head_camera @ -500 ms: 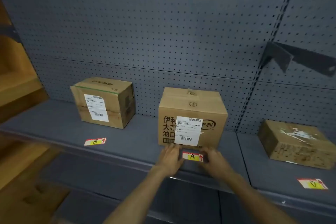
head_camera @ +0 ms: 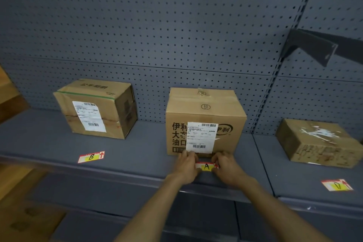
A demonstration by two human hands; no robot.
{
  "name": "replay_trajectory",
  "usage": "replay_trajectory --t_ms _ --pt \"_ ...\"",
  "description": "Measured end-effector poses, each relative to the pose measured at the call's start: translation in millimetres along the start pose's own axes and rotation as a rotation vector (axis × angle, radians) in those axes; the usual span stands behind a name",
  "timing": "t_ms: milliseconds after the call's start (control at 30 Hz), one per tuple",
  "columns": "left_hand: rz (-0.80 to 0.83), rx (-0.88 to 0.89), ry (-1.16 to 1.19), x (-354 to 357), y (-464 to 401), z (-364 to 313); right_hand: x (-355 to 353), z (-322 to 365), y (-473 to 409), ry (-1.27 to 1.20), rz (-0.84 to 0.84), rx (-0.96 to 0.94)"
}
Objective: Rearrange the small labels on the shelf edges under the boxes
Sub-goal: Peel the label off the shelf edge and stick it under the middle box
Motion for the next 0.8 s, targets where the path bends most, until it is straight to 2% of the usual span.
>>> replay_trajectory --t_ms 200,400,633,800 --pt "0.024 0.054 -0.025 0.1 -3.0 3.6 -2.1 8.7 -1.1 0.028 0.050 0.086" --pt "0.029 0.130 -0.010 -5.9 2.5 10.5 -4.3 18.8 5.7 -0.092 0.035 0.128" --pt "-0.066 0.285 0.160 -40.9 33.3 25.7 0.9 68.9 10.9 -0.156 -0.111 -0.002" --pt "-0.209 0.321 0.180 -88.5 64.0 76.0 18.1 143.0 4.8 -0.255 -0.202 -0.119"
Point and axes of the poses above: each hand's wrist, its own y-axis away from the middle knuckle, its own x-axis out of the palm, z = x × y, the point moved 2 cm from there along -y, towards the middle knuckle, and after that the axes turned 4 degrees about y, right-handed, at the moved point
